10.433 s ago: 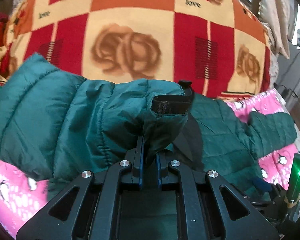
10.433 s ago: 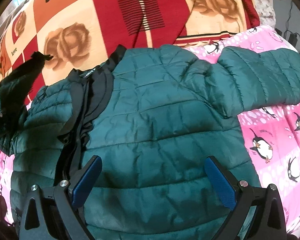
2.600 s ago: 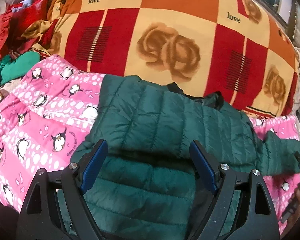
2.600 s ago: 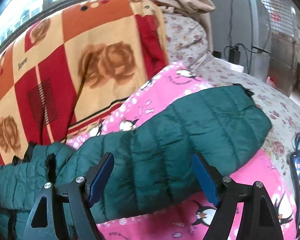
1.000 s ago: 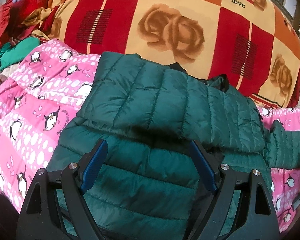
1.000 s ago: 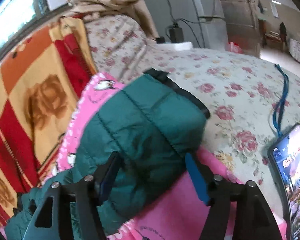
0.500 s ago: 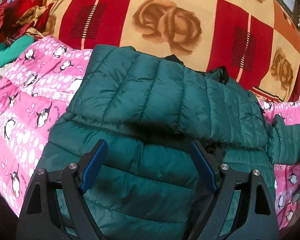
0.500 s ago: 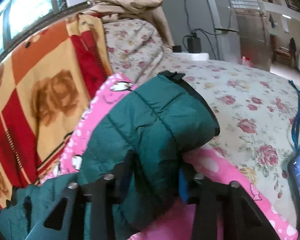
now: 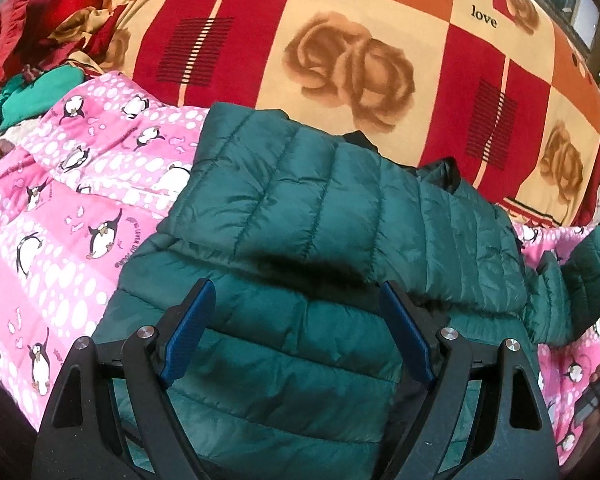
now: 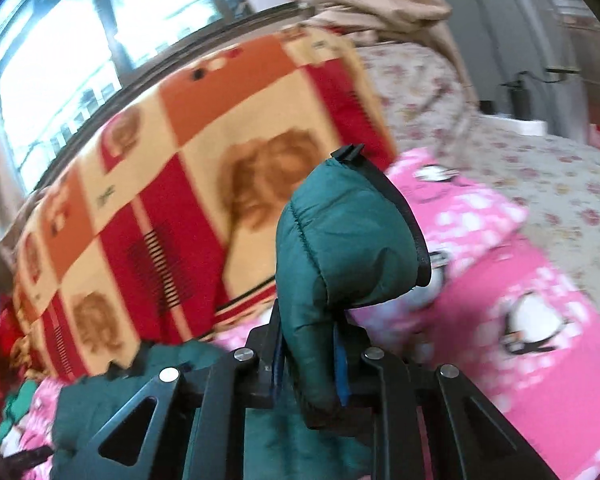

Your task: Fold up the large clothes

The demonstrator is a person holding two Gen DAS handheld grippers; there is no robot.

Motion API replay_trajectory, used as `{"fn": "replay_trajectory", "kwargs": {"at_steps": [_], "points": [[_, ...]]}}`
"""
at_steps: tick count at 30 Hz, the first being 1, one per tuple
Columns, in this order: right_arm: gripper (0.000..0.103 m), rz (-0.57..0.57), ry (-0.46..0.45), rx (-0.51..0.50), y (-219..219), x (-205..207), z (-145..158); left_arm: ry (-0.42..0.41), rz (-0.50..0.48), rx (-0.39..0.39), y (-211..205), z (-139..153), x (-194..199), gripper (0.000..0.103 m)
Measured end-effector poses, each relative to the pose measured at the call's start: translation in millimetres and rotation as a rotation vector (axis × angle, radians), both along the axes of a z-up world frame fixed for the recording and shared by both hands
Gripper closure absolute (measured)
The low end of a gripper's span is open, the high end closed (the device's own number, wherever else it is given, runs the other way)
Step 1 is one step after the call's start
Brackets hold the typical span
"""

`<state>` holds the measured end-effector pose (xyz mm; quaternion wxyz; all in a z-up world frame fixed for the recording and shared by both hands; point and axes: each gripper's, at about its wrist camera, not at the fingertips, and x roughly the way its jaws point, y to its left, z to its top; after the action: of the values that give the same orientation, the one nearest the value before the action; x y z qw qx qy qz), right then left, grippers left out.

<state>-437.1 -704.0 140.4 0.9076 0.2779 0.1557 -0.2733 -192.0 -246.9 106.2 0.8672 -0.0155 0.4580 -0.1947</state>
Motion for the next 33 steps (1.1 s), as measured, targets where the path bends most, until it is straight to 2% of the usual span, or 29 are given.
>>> {"fn": "replay_trajectory", "kwargs": {"at_steps": [7, 23, 33], "points": [[0.086, 0.136, 0.005, -0.007, 42, 38, 3, -0.001, 0.002, -0.01, 5, 2, 0, 0.019], [0.088, 0.363, 0.014, -0.025, 120, 90, 10, -0.01, 0.005, -0.031, 17, 10, 11, 0.019], [0.088, 0.502, 0.054, -0.025, 175, 137, 2, -0.012, 0.005, -0.046, 22, 14, 20, 0.019]]}}
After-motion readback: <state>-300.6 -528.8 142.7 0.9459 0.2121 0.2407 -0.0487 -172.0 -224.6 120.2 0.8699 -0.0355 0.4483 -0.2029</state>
